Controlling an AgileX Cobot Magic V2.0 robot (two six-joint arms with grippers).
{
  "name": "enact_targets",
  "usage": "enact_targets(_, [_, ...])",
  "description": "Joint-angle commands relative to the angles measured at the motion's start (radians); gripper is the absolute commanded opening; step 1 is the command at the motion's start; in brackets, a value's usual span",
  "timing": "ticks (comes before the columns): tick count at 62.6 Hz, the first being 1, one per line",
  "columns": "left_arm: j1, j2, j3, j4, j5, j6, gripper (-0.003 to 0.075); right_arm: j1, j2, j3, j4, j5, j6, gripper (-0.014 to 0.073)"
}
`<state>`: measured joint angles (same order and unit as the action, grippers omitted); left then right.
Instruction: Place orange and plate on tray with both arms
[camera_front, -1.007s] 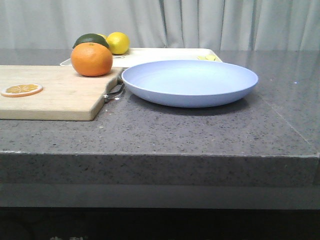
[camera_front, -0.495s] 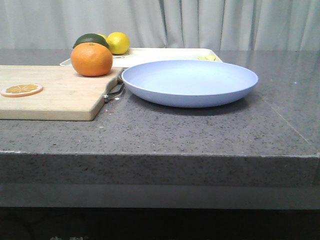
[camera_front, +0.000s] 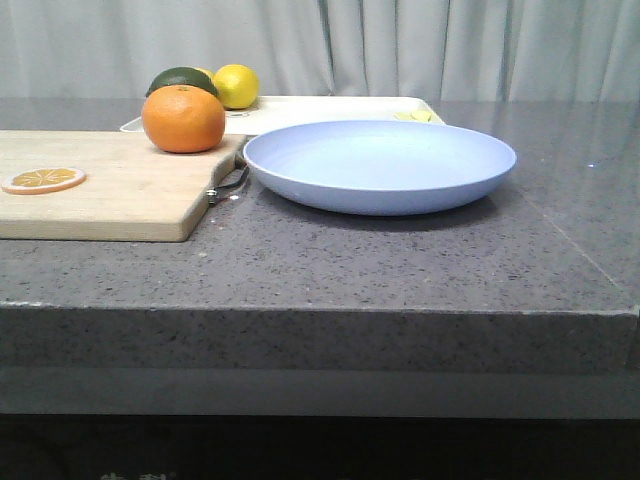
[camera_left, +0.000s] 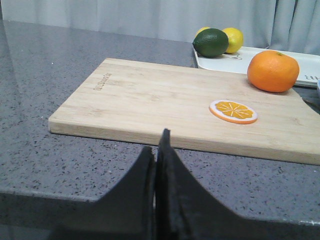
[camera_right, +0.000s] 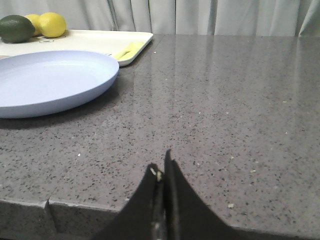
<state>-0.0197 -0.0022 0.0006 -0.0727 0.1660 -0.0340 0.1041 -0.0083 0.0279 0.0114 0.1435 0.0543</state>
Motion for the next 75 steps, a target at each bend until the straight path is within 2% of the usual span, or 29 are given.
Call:
enact_targets(1, [0.001, -0.022, 0.005, -0.009, -0.090, -0.005, -0.0018, 0.000, -0.023, -0.004, -0.001, -0.081, -0.013, -0.0061])
enact_targets(39, [0.001, -0.022, 0.005, -0.009, -0.110, -0.005, -0.0018, 0.000, -0.023, -0.005, -0.001, -0.097, -0.013, -0.0061])
enact_targets(56, [0.001, -0.022, -0.019, -0.009, -0.366, -0.005, -0.0018, 0.000, -0.023, -0.114, -0.001, -0.080, -0.013, -0.0061])
enact_targets(65, [0.001, 0.011, -0.133, -0.009, -0.299, -0.005, -0.0018, 0.000, 0.016, -0.256, -0.001, -0.004, -0.013, -0.0060])
enact_targets(75, [0.001, 0.152, -0.300, -0.009, -0.126, -0.005, -0.0018, 0.000, 0.160, -0.414, -0.001, 0.100, -0.013, -0.0060])
